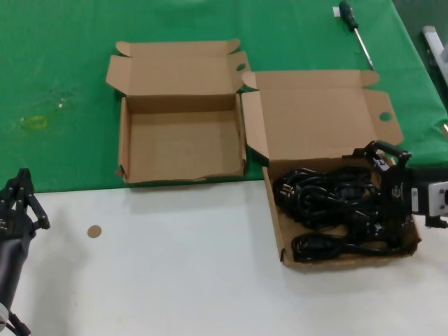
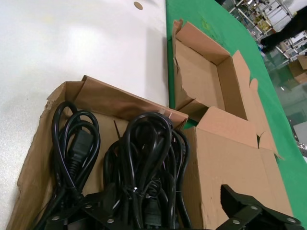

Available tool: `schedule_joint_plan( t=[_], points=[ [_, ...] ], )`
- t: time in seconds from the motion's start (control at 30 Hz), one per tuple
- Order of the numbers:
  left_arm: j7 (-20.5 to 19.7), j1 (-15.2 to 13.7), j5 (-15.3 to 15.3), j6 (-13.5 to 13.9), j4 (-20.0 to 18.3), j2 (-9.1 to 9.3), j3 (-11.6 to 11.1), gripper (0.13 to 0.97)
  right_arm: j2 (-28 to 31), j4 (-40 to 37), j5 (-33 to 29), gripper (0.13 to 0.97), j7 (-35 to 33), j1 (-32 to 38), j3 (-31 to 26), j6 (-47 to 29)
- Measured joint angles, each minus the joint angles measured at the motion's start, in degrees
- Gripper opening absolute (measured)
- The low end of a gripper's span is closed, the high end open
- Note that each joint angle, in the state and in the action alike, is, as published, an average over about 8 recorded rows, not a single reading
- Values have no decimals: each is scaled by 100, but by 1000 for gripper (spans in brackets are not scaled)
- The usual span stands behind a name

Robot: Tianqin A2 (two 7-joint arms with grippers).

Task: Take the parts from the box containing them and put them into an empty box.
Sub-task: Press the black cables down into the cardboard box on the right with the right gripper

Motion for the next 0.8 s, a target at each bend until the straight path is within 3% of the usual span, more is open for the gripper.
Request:
schedule_joint_plan(
  t=[0.33,0.6,0.73,0.8],
  points=[
    [0,0,0,0,0,0,0,152,-82,6,-10,677,-37,-47,-5,40],
    [0,0,0,0,0,0,0,152,-104,-11,-21,453,-79,-109,1,72],
    [0,0,0,0,0,0,0,152,-114,-36,-36,453,-96,-127,-3,88],
    [0,0,0,0,0,0,0,152,-119,-48,-44,412,-103,-134,-6,96]
  ],
)
